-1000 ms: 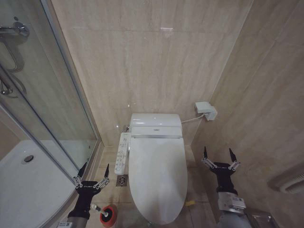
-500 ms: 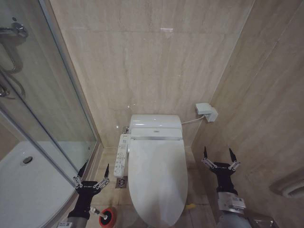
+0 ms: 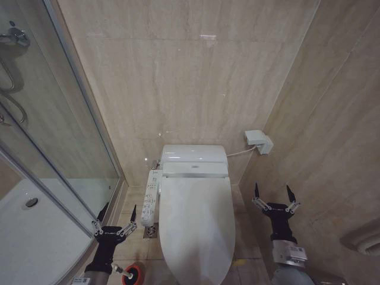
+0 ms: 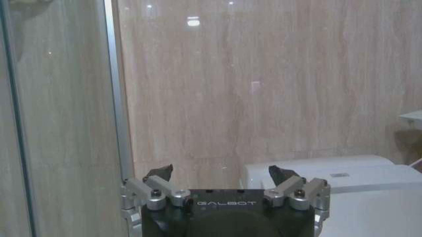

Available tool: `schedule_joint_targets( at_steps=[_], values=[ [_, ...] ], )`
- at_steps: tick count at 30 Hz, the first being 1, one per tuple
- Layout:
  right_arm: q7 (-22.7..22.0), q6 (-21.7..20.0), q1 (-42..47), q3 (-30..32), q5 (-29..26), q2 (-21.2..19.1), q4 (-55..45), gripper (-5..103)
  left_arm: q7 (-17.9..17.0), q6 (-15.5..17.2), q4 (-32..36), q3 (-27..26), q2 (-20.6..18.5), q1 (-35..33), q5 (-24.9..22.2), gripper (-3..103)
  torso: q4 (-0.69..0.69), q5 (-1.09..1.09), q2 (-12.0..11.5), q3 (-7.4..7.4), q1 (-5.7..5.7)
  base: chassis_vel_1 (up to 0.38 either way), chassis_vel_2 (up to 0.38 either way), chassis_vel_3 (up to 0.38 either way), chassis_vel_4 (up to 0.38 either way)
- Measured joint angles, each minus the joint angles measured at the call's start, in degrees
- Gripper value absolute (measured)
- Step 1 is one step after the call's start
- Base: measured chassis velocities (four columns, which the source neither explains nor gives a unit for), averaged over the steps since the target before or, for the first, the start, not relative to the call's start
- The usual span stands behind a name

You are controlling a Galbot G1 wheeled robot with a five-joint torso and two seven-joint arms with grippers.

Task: Open the toilet lid, clean the toilet bowl with a toilet brush, close the toilet lid, and flush.

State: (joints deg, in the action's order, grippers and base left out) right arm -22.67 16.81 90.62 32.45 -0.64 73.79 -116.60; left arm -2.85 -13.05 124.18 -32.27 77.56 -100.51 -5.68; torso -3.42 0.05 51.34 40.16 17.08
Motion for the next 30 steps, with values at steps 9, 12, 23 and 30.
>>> schedule_joint_targets(
  at_steps=[9, 12, 23, 30],
  values=[
    [0.00, 0.00, -0.03, 0.00, 0.00, 0.00, 0.00, 100, 0.00, 0.00, 0.00, 0.00, 0.00, 0.00, 0.00, 98, 0.01, 0.00, -0.01, 0.01, 0.05, -0.024, 0.020, 0.029, -0.021],
    [0.00, 0.00, -0.03, 0.00, 0.00, 0.00, 0.00, 100, 0.00, 0.00, 0.00, 0.00, 0.00, 0.01, 0.00, 98, 0.01, -0.01, -0.01, 0.01, 0.05, 0.000, 0.000, 0.000, 0.000],
    [0.00, 0.00, -0.02, 0.00, 0.00, 0.00, 0.00, 100, 0.00, 0.00, 0.00, 0.00, 0.00, 0.00, 0.00, 98, 0.00, -0.01, -0.01, 0.01, 0.03, 0.076, -0.083, -0.085, 0.090],
    [0.00, 0.00, 0.02, 0.00, 0.00, 0.00, 0.00, 100, 0.00, 0.00, 0.00, 0.00, 0.00, -0.01, 0.00, 98, -0.01, 0.00, 0.02, -0.02, -0.04, 0.177, -0.149, -0.174, 0.173]
  ],
)
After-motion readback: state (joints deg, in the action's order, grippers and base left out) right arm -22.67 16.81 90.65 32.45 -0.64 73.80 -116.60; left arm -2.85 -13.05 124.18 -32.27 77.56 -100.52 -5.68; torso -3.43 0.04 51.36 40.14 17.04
